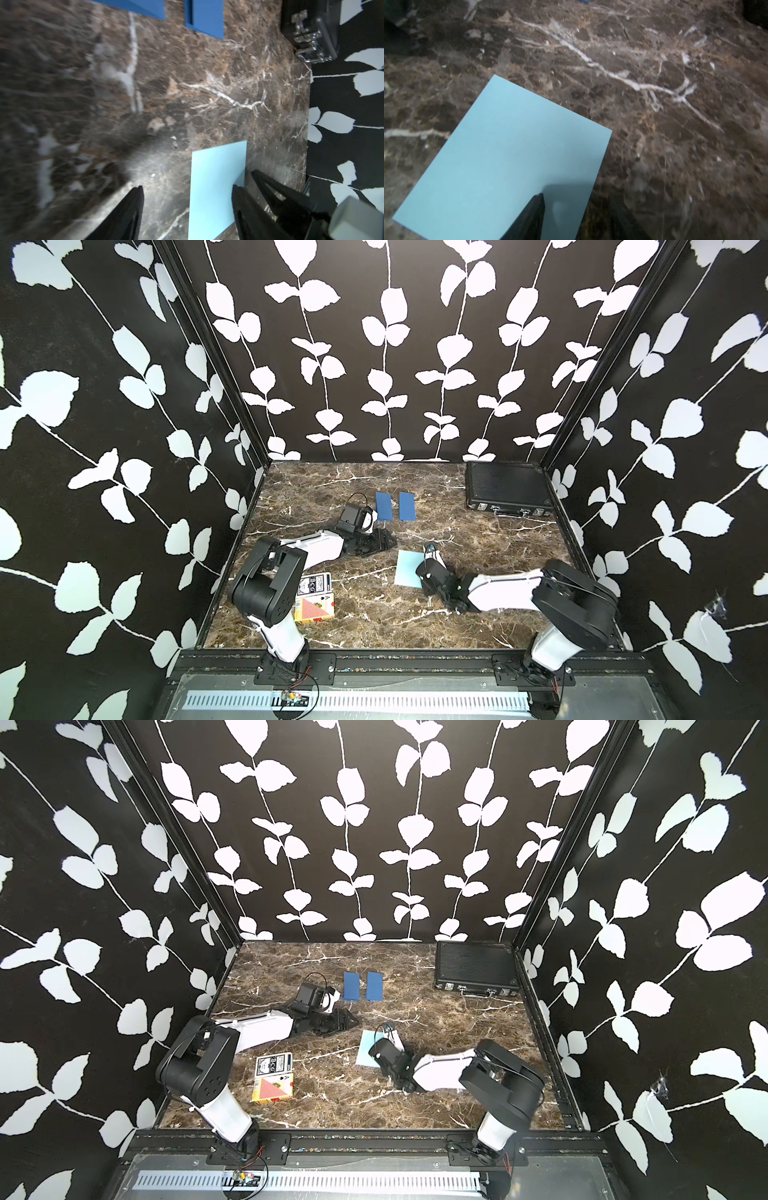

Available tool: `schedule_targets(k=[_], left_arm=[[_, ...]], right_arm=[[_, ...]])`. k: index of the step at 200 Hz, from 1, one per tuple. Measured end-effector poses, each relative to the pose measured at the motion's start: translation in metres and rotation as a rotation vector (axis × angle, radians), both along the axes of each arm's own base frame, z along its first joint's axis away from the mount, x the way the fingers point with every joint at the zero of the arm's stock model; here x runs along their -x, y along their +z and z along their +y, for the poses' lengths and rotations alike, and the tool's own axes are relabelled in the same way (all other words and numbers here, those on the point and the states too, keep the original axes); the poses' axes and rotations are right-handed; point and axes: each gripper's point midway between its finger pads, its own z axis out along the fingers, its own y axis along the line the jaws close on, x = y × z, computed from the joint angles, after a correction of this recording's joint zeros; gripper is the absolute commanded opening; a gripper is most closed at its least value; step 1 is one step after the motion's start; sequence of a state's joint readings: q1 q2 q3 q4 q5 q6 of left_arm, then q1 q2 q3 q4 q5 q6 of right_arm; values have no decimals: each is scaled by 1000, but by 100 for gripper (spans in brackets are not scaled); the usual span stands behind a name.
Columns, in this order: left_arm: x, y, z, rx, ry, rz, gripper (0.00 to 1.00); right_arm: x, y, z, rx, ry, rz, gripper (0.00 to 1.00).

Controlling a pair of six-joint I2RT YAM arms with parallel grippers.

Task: Fold the square paper along the opposite sides
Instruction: Move the paper at the center of the board, then pick up the paper from the center of the board.

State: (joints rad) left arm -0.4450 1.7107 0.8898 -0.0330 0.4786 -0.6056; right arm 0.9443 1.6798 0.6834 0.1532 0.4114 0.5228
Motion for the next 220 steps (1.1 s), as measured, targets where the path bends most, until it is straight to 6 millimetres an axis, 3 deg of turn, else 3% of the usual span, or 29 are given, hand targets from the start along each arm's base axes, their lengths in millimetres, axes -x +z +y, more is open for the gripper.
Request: schedule_targets(k=[54, 94, 115, 136, 151, 187, 220], left_arm=[[-1, -11, 1, -28, -24, 40, 68], [-1, -6, 4, -64, -40, 65, 68], [-2, 1, 5, -93, -52, 76, 71], [1, 3, 8, -121, -64, 100, 75], [8, 1, 10, -136, -75, 129, 77], [28, -7, 5, -142, -114, 202, 79], [31, -12, -6, -115, -141, 243, 79]], right_arm=[[-39, 4, 15, -4, 88, -3, 52], [-37, 10, 14, 10, 152, 54, 55], [-27, 26, 9, -50, 150, 108, 57], [-30, 55, 5, -220, 87, 152, 57], [-34, 64, 2, -332, 40, 206, 57], [-39, 52, -5, -523, -37, 387, 57], [-31, 22, 4, -592, -33, 515, 56]])
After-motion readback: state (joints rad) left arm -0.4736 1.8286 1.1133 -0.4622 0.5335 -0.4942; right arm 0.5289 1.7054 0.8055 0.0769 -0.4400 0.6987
